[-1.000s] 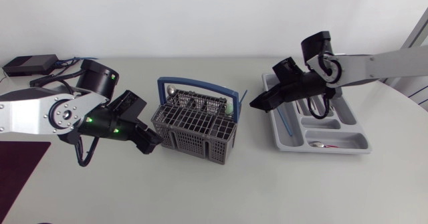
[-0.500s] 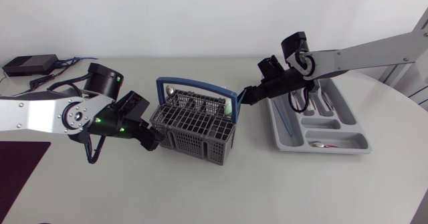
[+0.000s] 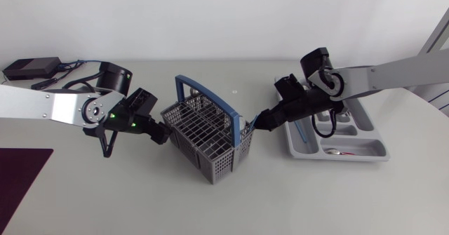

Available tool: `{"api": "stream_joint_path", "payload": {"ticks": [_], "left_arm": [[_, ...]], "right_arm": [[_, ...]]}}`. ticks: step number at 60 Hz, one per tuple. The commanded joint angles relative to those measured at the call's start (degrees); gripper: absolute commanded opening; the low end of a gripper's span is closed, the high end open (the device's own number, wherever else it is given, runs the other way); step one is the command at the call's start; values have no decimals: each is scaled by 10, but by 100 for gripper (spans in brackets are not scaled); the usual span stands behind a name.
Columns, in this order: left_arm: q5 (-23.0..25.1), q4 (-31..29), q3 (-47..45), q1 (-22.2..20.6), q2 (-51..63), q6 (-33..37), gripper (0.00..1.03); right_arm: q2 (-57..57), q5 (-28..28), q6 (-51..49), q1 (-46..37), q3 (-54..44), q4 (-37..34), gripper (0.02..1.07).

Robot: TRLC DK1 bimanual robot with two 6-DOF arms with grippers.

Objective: Unload the cutlery basket into the drawer organizer.

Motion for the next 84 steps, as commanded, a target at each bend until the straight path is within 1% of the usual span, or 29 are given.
{"api": "stream_joint_path", "payload": {"ticks": [1, 8, 20, 35, 37, 42, 46, 48, 51, 56, 59, 63, 69, 77, 84], "left_arm": [[-1, 10, 41, 2, 31, -8, 98], [-1, 9, 83, -4, 59, -17, 98], [-8, 6, 155, -31, 118, -29, 98], [-17, -27, 255, -59, 185, -37, 98], [-16, -34, 272, -61, 197, -39, 98], [-16, -56, 314, -64, 217, -44, 98], [-16, -64, 324, -61, 217, -46, 98], [-17, -64, 321, -56, 212, -43, 98], [-17, -64, 308, -42, 198, -41, 98], [-17, -64, 282, -23, 172, -38, 98], [-15, -64, 252, -9, 142, -27, 98], [-9, -62, 214, -1, 104, -20, 98], [-2, -47, 150, 3, 42, -5, 98], [2, -29, 80, 3, -33, 7, 98], [18, -28, 37, 3, -85, 9, 98]], "right_arm": [[-41, -6, -16, 12, -39, -13, 97], [-82, -7, -16, 19, -75, -17, 97], [-128, -7, -12, 60, -120, -24, 97], [-143, 5, 2, 108, -128, -25, 97], [-144, 11, 3, 115, -128, -23, 97], [-154, 55, 4, 137, -137, -6, 97], [-179, 74, 3, 139, -149, -2, 97], [-201, 88, 2, 139, -160, 0, 97], [-244, 126, -8, 142, -188, 12, 97], [-303, 154, -26, 160, -222, 13, 97], [-347, 172, -34, 175, -243, 14, 97], [-400, 210, -48, 205, -270, 28, 97], [-449, 232, -58, 239, -293, 37, 96], [-470, 258, -61, 275, -311, 66, 96], [-468, 264, -65, 296, -319, 98, 89]]}}
